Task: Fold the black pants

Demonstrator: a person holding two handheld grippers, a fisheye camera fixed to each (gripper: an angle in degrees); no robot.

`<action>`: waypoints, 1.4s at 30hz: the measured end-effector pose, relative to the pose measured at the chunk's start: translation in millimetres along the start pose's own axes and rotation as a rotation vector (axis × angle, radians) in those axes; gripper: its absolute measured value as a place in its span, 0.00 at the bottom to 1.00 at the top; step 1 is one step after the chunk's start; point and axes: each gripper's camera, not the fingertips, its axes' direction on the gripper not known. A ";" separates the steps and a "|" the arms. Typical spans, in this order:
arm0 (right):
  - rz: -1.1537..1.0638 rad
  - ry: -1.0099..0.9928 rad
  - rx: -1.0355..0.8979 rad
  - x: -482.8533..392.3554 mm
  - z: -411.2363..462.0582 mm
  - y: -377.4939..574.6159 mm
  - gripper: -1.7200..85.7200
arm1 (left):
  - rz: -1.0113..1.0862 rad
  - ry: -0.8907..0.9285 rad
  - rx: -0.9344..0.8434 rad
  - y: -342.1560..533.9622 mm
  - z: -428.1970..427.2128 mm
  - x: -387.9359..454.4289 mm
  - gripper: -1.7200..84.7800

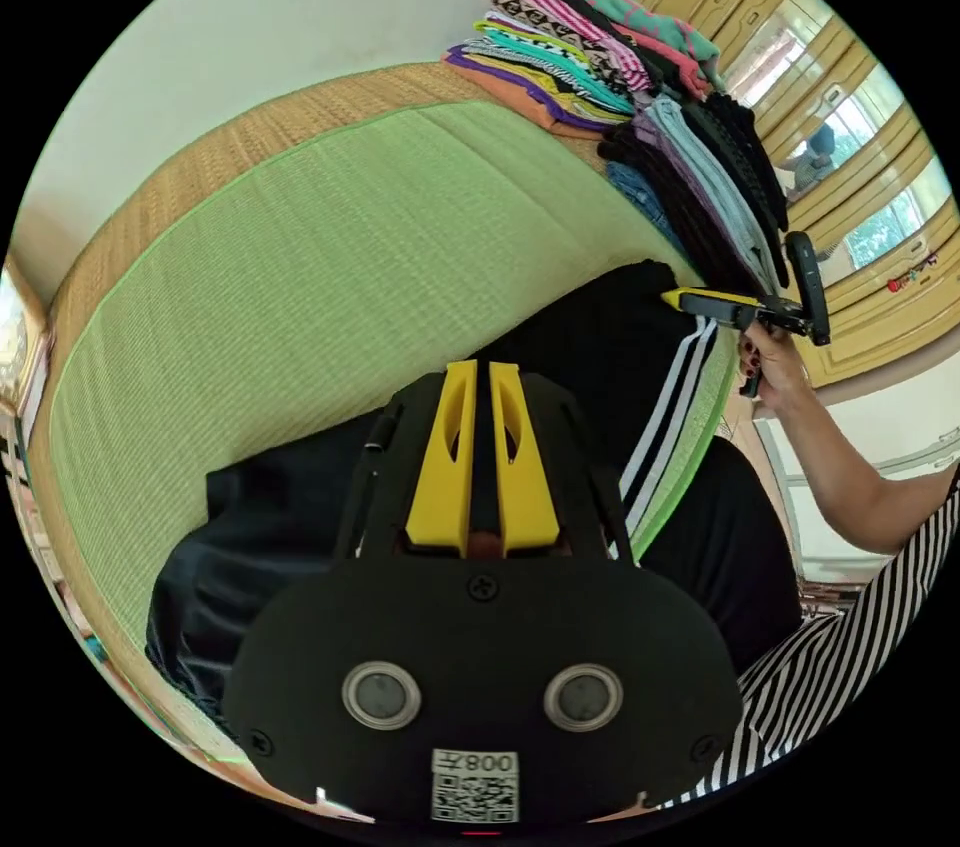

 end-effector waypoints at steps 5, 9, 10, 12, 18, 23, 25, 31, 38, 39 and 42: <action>0.045 0.026 -0.007 -14.6 15.4 -12.5 0.02 | -0.293 -0.024 0.004 73.8 -17.1 -85.7 0.05; 0.069 0.027 -0.003 -30.7 22.9 -21.9 0.02 | -0.289 0.013 0.083 101.6 -35.5 -113.7 0.08; 0.073 0.034 0.017 -38.4 22.2 -23.8 0.02 | -0.278 0.016 0.093 107.5 -38.9 -122.0 0.09; 0.054 0.034 0.039 -53.3 21.9 -26.5 0.02 | -0.257 0.017 0.101 114.5 -41.4 -135.0 0.10; 0.014 -0.003 0.054 -108.8 43.8 -42.9 0.03 | -0.312 0.025 -0.006 137.0 -22.1 -198.6 0.11; -0.159 -0.240 0.047 -180.7 79.8 -78.7 0.07 | -0.276 0.096 0.031 175.0 -22.0 -232.4 0.06; -0.291 -0.338 -0.001 -219.5 100.5 -93.0 0.08 | -0.235 0.099 0.101 193.3 -32.4 -235.5 0.05; -0.647 -0.545 -0.151 -340.3 171.5 -127.4 0.10 | -0.168 0.146 0.260 263.6 -59.1 -247.6 0.03; -0.844 -0.561 -0.336 -412.8 243.4 -122.5 0.10 | -0.141 0.145 0.282 329.6 -60.1 -271.7 0.03; -0.852 -0.576 -0.347 -415.2 247.0 -120.4 0.10 | -0.135 0.149 0.279 334.1 -59.1 -273.8 0.03; -0.877 -0.561 -0.354 -424.2 255.4 -113.1 0.10 | -0.122 0.147 0.263 356.0 -54.9 -284.7 0.03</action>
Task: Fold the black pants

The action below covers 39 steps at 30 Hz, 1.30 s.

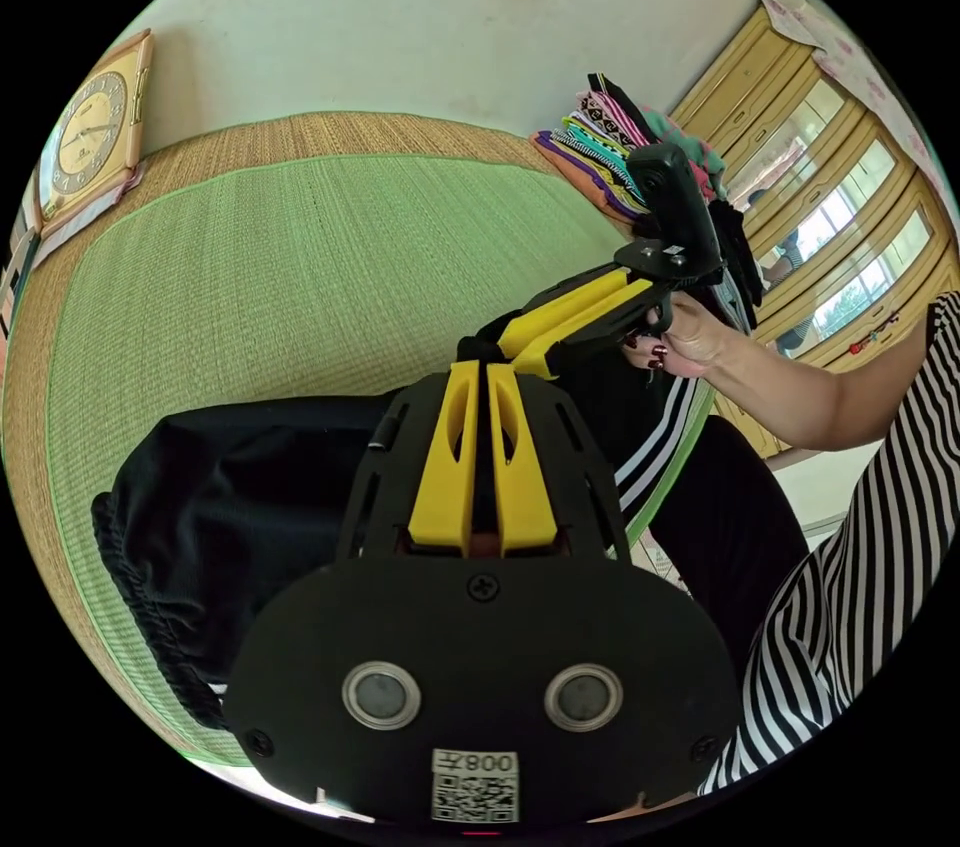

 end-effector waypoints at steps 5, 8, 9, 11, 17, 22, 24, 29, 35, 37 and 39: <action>-0.034 0.040 0.057 -3.6 -0.7 -13.1 0.10 | 0.003 0.008 0.006 31.0 -10.1 -24.9 0.03; -0.056 0.044 -0.033 0.1 21.4 -25.3 0.10 | 0.005 0.012 0.010 44.3 -15.1 -38.2 0.04; -0.056 0.041 -0.046 1.2 25.4 -27.2 0.10 | 0.004 0.008 0.009 46.8 -16.1 -40.7 0.04; -0.042 0.032 -0.040 6.0 32.9 -32.1 0.08 | 0.011 -0.006 0.006 57.6 -20.7 -49.9 0.04; -0.018 0.002 -0.032 20.1 43.7 -42.0 0.04 | -0.080 -0.054 0.034 92.4 -51.2 -87.7 0.06; 0.008 0.006 -0.013 28.8 46.0 -49.4 0.03 | -0.384 -0.274 0.133 139.1 -101.7 -159.6 0.09; 0.013 0.011 -0.013 30.2 47.0 -52.8 0.03 | -0.495 -0.342 0.164 156.6 -117.3 -185.3 0.10; 0.030 0.038 -0.026 32.4 52.5 -62.6 0.02 | -0.651 -0.262 0.108 188.9 -120.0 -237.8 0.11; 0.080 0.027 -0.013 39.9 54.9 -66.4 0.02 | -0.638 -0.168 0.111 203.5 -122.4 -249.3 0.07; 0.096 0.023 -0.009 42.3 54.9 -67.6 0.02 | -0.634 -0.155 0.151 207.9 -131.8 -248.9 0.06; 0.107 0.049 0.018 43.6 51.0 -68.9 0.02 | -0.628 -0.176 0.181 211.8 -141.8 -246.3 0.05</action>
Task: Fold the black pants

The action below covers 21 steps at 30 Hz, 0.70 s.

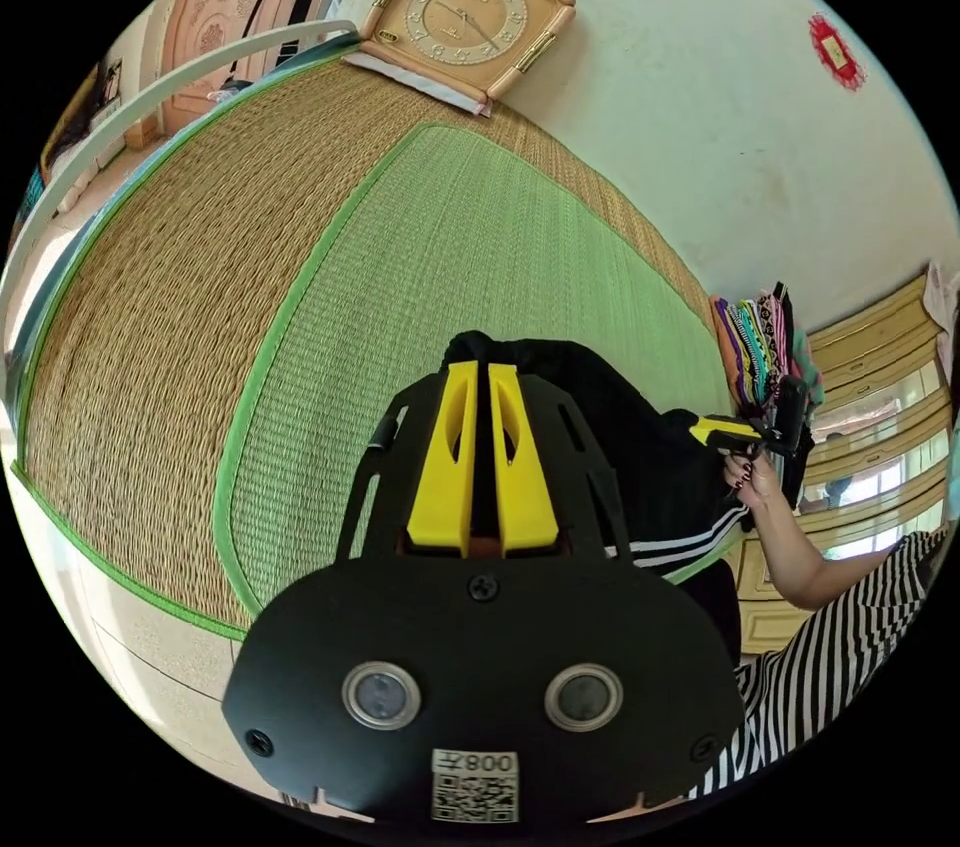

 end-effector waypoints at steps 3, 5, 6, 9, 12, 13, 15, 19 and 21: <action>0.059 0.009 0.089 10.0 -14.0 -4.7 0.02 | 0.012 -0.027 0.037 4.5 -14.8 -1.0 0.05; 0.104 0.019 0.127 20.4 -20.0 -10.9 0.02 | 0.001 -0.049 0.038 8.2 -16.8 -4.5 0.04; 0.114 0.023 0.130 22.3 -20.3 -12.6 0.02 | -0.010 -0.054 0.032 9.1 -15.7 -6.0 0.04; 0.120 0.055 0.121 24.0 -17.1 -22.1 0.02 | -0.057 -0.061 0.013 13.4 -7.8 -10.8 0.04; 0.109 0.100 0.080 21.2 -6.3 -32.3 0.02 | -0.080 -0.102 -0.015 15.3 2.3 -9.2 0.05; 0.104 0.111 0.050 21.3 -0.6 -35.3 0.02 | -0.096 -0.100 -0.018 15.7 5.1 -8.2 0.05; 0.122 0.134 0.002 24.3 6.0 -37.1 0.02 | -0.109 -0.096 -0.015 15.7 6.9 -4.7 0.06; 0.189 0.195 0.066 27.0 -9.9 -24.6 0.02 | -0.099 -0.160 0.014 14.1 2.9 14.7 0.08; 0.209 0.203 0.116 25.7 -24.7 -14.6 0.02 | -0.099 -0.211 0.057 13.6 -2.4 27.1 0.07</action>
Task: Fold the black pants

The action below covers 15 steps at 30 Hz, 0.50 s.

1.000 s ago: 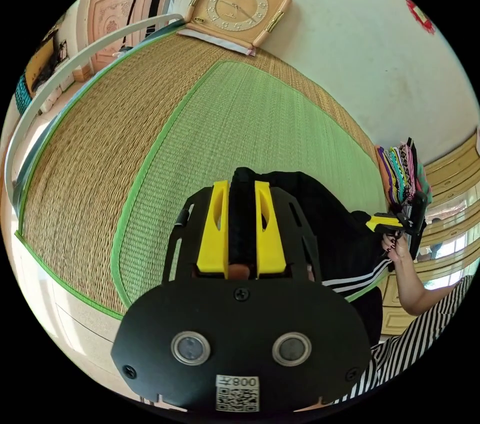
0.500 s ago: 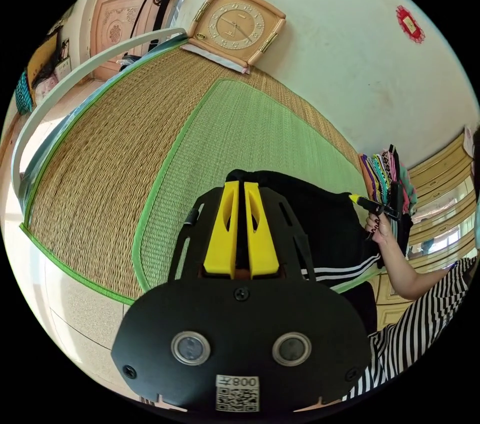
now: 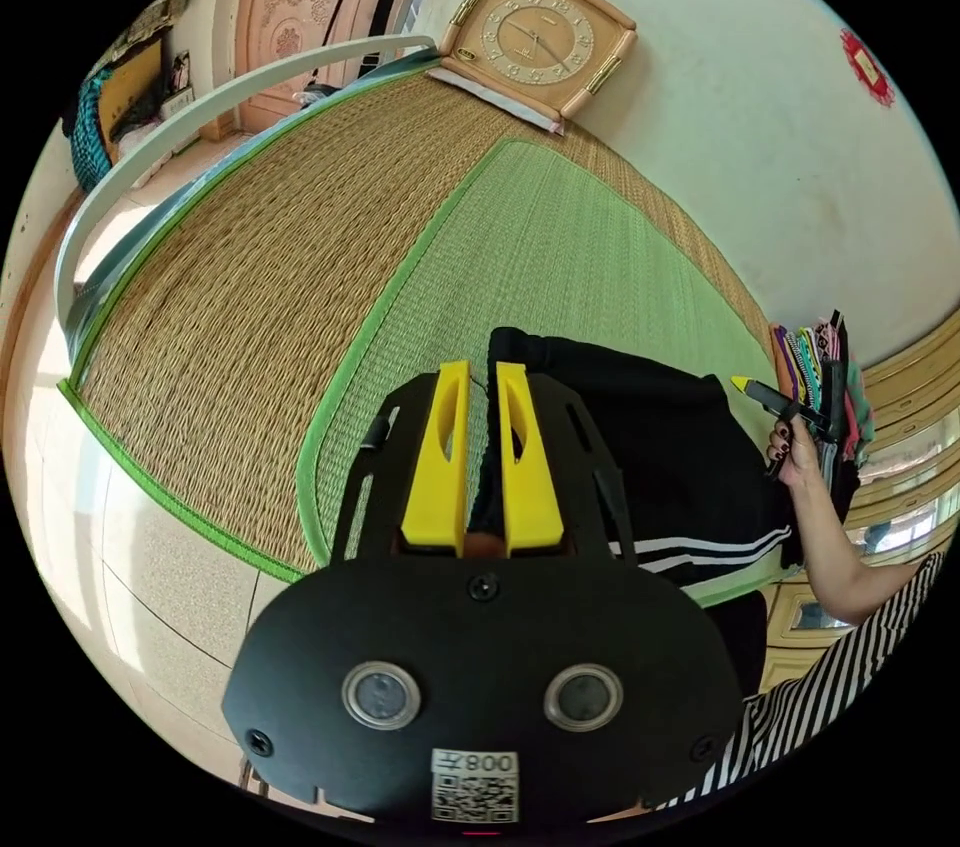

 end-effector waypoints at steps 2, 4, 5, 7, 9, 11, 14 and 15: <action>-0.008 -0.009 0.062 -2.1 -23.8 18.6 0.02 | 0.028 -0.005 0.082 0.9 -11.5 25.3 0.06; -0.051 -0.016 0.080 -10.6 -36.9 38.8 0.02 | 0.103 0.073 0.101 0.5 -12.1 56.6 0.04; -0.089 -0.004 0.063 -18.0 -39.6 53.3 0.02 | 0.186 0.135 0.077 -0.6 -6.0 83.9 0.04; -0.118 0.052 -0.014 -27.2 -35.2 75.7 0.02 | 0.316 0.230 0.011 -2.0 11.4 130.6 0.03; -0.133 0.106 -0.062 -34.5 -29.5 100.0 0.02 | 0.454 0.314 -0.084 -3.5 35.4 180.8 0.03; -0.128 0.179 -0.128 -38.6 -18.4 128.2 0.02 | 0.557 0.326 -0.173 -6.2 69.6 240.9 0.02; -0.078 0.161 -0.088 -36.7 -20.2 153.1 0.02 | 0.589 0.175 -0.261 -12.2 108.8 290.6 0.02; -0.073 0.154 -0.089 -36.0 -22.1 155.4 0.02 | 0.594 0.149 -0.287 -13.1 115.5 297.2 0.02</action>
